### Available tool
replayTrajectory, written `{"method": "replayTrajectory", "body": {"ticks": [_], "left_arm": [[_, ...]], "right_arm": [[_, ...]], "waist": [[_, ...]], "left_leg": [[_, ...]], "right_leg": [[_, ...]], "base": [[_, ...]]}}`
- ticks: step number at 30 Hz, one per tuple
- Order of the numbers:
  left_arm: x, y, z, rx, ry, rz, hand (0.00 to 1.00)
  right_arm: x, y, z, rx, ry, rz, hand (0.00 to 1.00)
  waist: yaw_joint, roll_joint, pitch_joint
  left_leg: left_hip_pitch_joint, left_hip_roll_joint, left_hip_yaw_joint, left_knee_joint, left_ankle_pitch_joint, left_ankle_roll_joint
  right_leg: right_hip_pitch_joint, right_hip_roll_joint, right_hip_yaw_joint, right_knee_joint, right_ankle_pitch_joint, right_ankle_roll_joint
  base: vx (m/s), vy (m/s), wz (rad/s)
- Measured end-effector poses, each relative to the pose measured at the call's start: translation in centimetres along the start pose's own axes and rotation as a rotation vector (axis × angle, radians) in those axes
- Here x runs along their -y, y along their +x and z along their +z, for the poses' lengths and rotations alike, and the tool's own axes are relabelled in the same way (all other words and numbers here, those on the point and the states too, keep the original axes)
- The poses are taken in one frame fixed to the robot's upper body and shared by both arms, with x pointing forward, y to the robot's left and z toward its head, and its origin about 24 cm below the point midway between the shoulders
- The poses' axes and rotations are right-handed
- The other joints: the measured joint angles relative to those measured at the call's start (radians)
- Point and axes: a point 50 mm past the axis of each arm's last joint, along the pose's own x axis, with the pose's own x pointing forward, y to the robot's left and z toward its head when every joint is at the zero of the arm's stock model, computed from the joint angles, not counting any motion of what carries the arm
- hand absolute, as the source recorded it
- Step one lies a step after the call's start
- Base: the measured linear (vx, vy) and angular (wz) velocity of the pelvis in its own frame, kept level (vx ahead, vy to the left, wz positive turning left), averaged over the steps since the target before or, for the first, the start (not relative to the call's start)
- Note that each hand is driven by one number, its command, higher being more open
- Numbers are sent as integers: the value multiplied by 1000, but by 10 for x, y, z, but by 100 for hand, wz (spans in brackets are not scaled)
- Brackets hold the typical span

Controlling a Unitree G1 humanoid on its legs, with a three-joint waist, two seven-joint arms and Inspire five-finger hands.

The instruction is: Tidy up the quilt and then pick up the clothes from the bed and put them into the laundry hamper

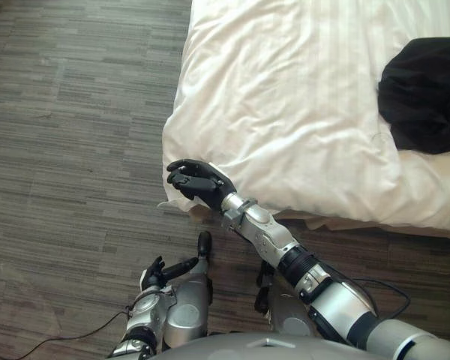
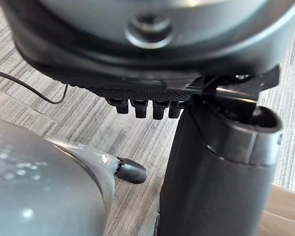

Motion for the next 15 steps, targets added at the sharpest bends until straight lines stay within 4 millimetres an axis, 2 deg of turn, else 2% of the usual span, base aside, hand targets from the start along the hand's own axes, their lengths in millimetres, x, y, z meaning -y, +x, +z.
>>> {"method": "replayTrajectory", "body": {"ticks": [8,12,15], "left_arm": [[2,1,6,19,3,-30,100],[2,2,8,24,20,-33,100],[1,2,6,14,31,-29,100]], "right_arm": [[-8,-2,-14,-7,45,-13,0],[-27,-9,-26,-41,81,65,0],[-52,-12,-16,11,128,174,0]], "waist": [[1,-8,20],[0,-23,24],[-7,-25,23]], "left_leg": [[3,-5,22,0,-1,1],[25,-1,46,0,-8,1],[60,6,61,0,-17,-3]], "right_leg": [[-5,-3,18,-1,5,8],[5,-4,42,-1,5,7],[32,0,52,-7,7,6]], "base": [[3,11,-4],[1,17,-16],[24,2,-18]]}}
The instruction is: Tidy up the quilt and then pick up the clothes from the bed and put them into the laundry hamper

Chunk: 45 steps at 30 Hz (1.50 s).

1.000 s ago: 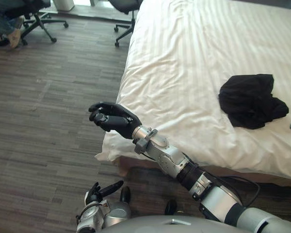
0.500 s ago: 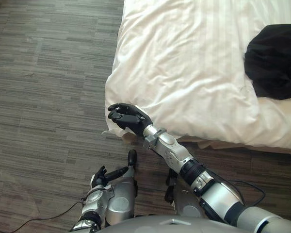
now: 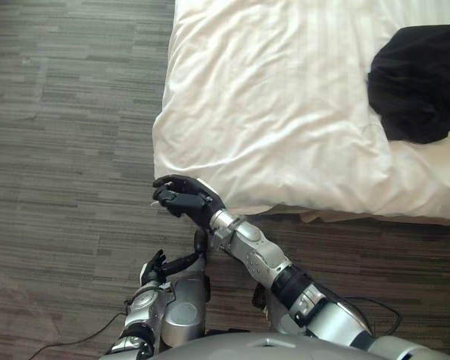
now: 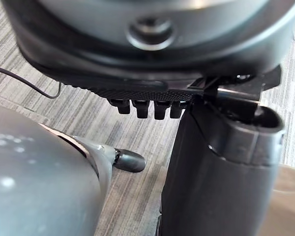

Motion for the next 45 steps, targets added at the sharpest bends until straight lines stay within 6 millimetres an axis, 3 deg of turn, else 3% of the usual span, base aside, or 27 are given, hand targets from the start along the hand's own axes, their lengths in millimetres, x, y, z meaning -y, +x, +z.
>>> {"method": "replayTrajectory", "body": {"ticks": [6,13,18,23,26,28,32,39,44,45], "left_arm": [[-10,-1,-7,-32,86,34,100],[-16,-6,-22,-73,121,54,100],[-25,-11,-35,-120,116,82,100],[-28,-12,-37,-128,93,92,100],[-28,-11,-37,-142,72,92,100],[-24,-11,-37,-145,65,72,100],[-19,-11,-38,-143,29,62,100],[4,-7,-24,-89,28,-30,100],[9,-7,-22,-76,20,-44,100],[9,-7,-22,-76,17,-40,100]], "right_arm": [[-60,4,35,169,172,318,0],[-64,3,44,220,315,353,0],[-59,1,48,262,329,330,0],[-28,-11,49,320,356,198,0],[19,-29,47,349,329,-31,0],[60,-45,41,353,341,-249,0],[106,-79,26,306,331,-520,0],[124,-96,46,394,259,-618,0],[136,-133,49,564,352,-790,0],[139,-154,47,619,368,-869,0]], "waist": [[-25,-38,-55],[-30,-45,-137],[-54,-42,-178],[-58,-36,-183],[-61,-30,-189],[-76,-9,-182],[-75,15,-169],[-62,36,-158],[-50,36,-158],[-50,34,-159]], "left_leg": [[45,11,10,0,-15,-11],[77,9,9,0,-21,-11],[93,10,18,-2,-28,-16],[94,11,51,-5,-28,-16],[45,9,68,-4,-22,-12],[3,5,78,-1,-11,-1],[-11,6,104,0,-11,-1],[-10,15,117,0,-16,-7],[-2,14,124,0,-22,-2],[6,15,138,-1,-38,-2]], "right_leg": [[50,15,10,-28,1,-2],[84,15,10,-34,1,-3],[90,15,23,-27,-1,-5],[76,15,48,-25,1,-3],[14,15,73,-25,10,2],[-29,14,80,-28,26,1],[-55,11,98,-29,35,0],[-58,18,102,-30,35,0],[-51,15,101,-27,32,-1],[-47,14,103,-26,31,-2]], "base": [[32,-18,-8],[9,-2,0],[-58,5,-7],[-46,9,-15],[-12,9,-21],[19,9,-5],[58,7,-17],[23,-7,-5],[-5,4,-1],[16,10,-9]]}}
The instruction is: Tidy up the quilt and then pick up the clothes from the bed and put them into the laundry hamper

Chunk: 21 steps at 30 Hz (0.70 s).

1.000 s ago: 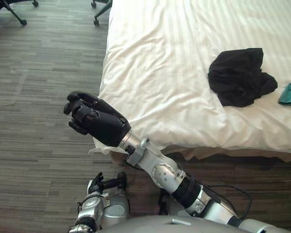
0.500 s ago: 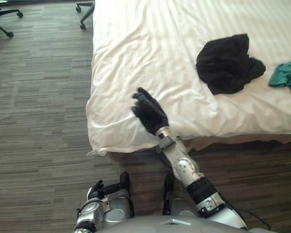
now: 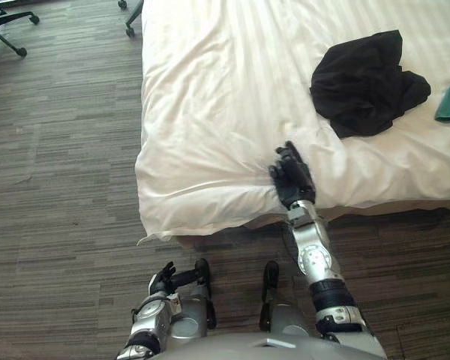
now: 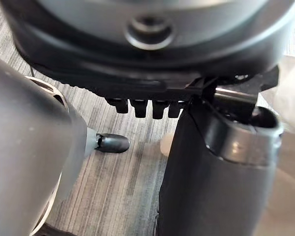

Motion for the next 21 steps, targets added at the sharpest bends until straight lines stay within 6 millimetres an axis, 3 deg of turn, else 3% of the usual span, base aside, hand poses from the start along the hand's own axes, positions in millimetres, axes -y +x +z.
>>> {"method": "replayTrajectory", "body": {"ticks": [2,3,6,7,8,12,15,18,21], "left_arm": [[0,0,-1,-3,-10,3,100],[0,-1,-2,-8,-31,12,100],[0,-2,-6,-20,-61,17,100],[0,-2,-7,-23,-69,19,100],[1,-2,-9,-29,-79,21,100],[8,-3,-10,-41,-128,5,100],[14,-3,-10,-35,-138,-16,100],[13,-5,-15,-59,-138,-16,100],[8,-8,-26,-85,-131,-12,100]], "right_arm": [[22,-11,11,52,10,-96,0],[49,-27,21,94,12,-218,0],[95,-64,38,160,26,-453,0],[102,-71,39,164,22,-487,0],[111,-81,43,175,15,-534,100],[140,-125,51,189,-25,-703,100],[149,-142,49,166,-52,-757,100],[158,-150,31,54,-107,-805,100],[167,-162,2,-138,-188,-843,100]], "waist": [[-2,-3,0],[-5,-10,-2],[-31,-14,-8],[-37,-16,-9],[-49,-18,-11],[-84,-22,-28],[-92,-26,-56],[-95,-27,-96],[-96,-11,-120]], "left_leg": [[13,4,24,0,-6,1],[34,8,46,0,-14,-1],[67,13,73,0,-26,-3],[74,14,82,0,-29,-6],[84,14,97,0,-33,-8],[153,27,151,1,-64,-21],[183,31,166,14,-81,-29],[185,39,167,64,-114,-31],[201,43,167,66,-118,-36]], "right_leg": [[8,0,5,0,-3,-2],[20,2,13,2,-11,-2],[32,5,29,23,-32,-1],[32,5,35,25,-34,0],[32,7,47,27,-35,0],[68,21,54,32,-36,1],[93,24,55,40,-51,3],[104,20,54,63,-79,-1],[120,23,52,69,-89,-6]], "base": [[36,3,-14],[62,-7,-18],[101,-14,-24],[107,-8,-32],[102,-7,-43],[85,-18,-38],[46,-20,-14],[0,0,0],[0,-23,-1]]}}
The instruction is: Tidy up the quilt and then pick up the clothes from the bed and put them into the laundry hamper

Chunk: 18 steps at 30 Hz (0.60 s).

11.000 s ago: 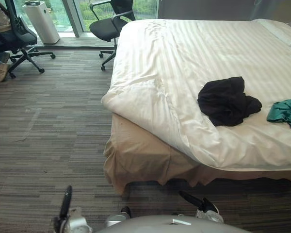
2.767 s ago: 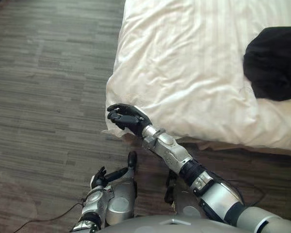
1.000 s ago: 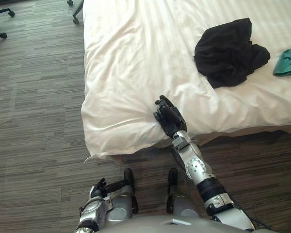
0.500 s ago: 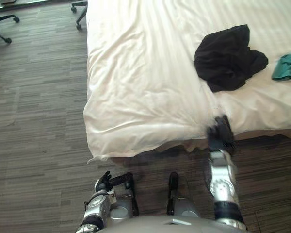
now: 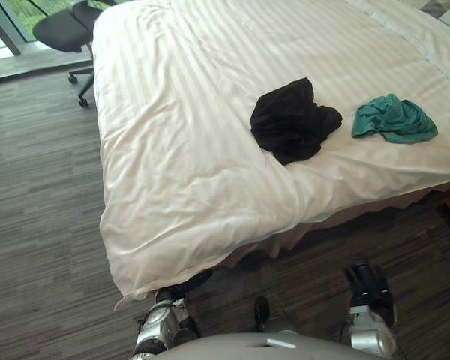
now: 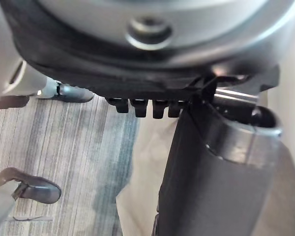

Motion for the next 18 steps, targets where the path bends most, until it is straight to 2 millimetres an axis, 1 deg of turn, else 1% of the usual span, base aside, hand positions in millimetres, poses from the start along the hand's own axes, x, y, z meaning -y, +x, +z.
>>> {"method": "replayTrajectory", "body": {"ticks": [1,2,3,4,5,6,7,8,9,10,11,12,13,14,15,16,17,18], "left_arm": [[-4,-2,-5,-13,10,5,100],[-8,-2,-6,-16,19,13,100],[-11,-2,-5,-16,22,20,100],[-17,-2,-5,-16,28,31,100],[-23,-2,-2,-9,27,47,100],[-29,-4,-8,-28,26,63,100],[-31,-5,-9,-33,31,64,100],[-34,-8,-19,-55,30,74,100],[-35,-10,-24,-68,25,76,100],[-35,-10,-24,-73,30,72,100],[-36,-9,-21,-61,50,70,100],[-37,-7,-13,-32,59,65,100],[-38,-6,-8,-17,65,63,100],[-39,-5,-2,-3,79,65,100],[-38,-4,2,6,117,53,100],[-37,-4,2,6,138,46,100],[-36,-3,3,11,161,39,100],[-34,-3,4,13,184,31,100]], "right_arm": [[3,-1,-15,-70,-72,-2,100],[5,-2,-31,-149,-145,0,100],[6,-3,-40,-192,-179,1,100],[8,-5,-54,-262,-219,-1,100],[9,-7,-69,-348,-305,7,100],[11,-3,-67,-376,-399,26,100],[8,2,-64,-380,-485,55,100],[4,8,-57,-367,-564,83,100],[4,10,-54,-358,-598,89,100],[4,11,-52,-353,-616,91,100],[3,11,-52,-354,-620,100,100],[-1,10,-56,-361,-618,117,100],[-4,9,-59,-365,-615,125,100],[-7,7,-61,-367,-616,137,100],[-14,5,-65,-361,-636,165,100],[-16,5,-66,-355,-648,176,100],[-23,6,-65,-341,-645,196,100],[-26,9,-61,-328,-667,209,100]], "waist": [[0,8,-3],[1,11,-3],[8,11,-1],[17,8,2],[25,7,5],[36,10,6],[45,30,9],[55,56,10],[63,61,7],[63,57,10],[44,46,14],[41,15,31],[54,-4,42],[75,-21,51],[81,-34,64],[73,-32,67],[73,-26,80],[79,-23,83]], "left_leg": [[9,2,5,1,-1,-1],[16,5,12,13,-11,-3],[16,10,12,36,-25,-5],[8,17,3,103,-60,-2],[-36,33,-127,232,-122,32],[-81,38,-276,341,-184,42],[-103,37,-401,419,-235,31],[-109,34,-540,483,-295,2],[-89,19,-614,489,-330,6],[-75,3,-627,480,-343,18],[-72,-14,-623,466,-365,27],[-72,-35,-587,457,-381,31],[-72,-44,-547,459,-379,35],[-72,-55,-484,448,-370,49],[-52,-76,-403,408,-339,73],[-41,-79,-371,382,-323,84],[-26,-74,-297,348,-303,98],[4,-66,-221,321,-292,104]], "right_leg": [[4,3,6,0,-1,-1],[6,10,27,2,-2,-3],[5,14,41,4,-2,-4],[2,23,77,10,-2,-5],[-8,37,121,32,-4,-9],[-29,55,175,50,-6,-10],[-51,82,226,62,-6,-9],[-81,117,291,86,-5,-6],[-107,137,341,115,-1,-1],[-119,142,362,126,2,4],[-143,139,385,139,15,23],[-175,130,419,143,26,37],[-188,116,422,140,26,26],[-207,81,370,132,12,-22],[-235,20,245,107,-58,-137],[-244,-5,188,104,-91,-157],[-283,-43,80,161,-76,-127],[-314,-69,-62,310,-76,-128]], "base": [[-17,-30,-16],[-15,-24,-29],[-46,-13,-48],[-55,-40,-78],[-66,-37,-116],[-46,-18,-150],[-75,95,-196],[-145,222,-211],[-153,238,-179],[-193,232,-115],[-229,169,-80],[-267,175,-84],[-298,185,-114],[-278,226,-173],[-264,220,-172],[-238,174,-167],[-219,77,-160],[-233,62,-186]]}}
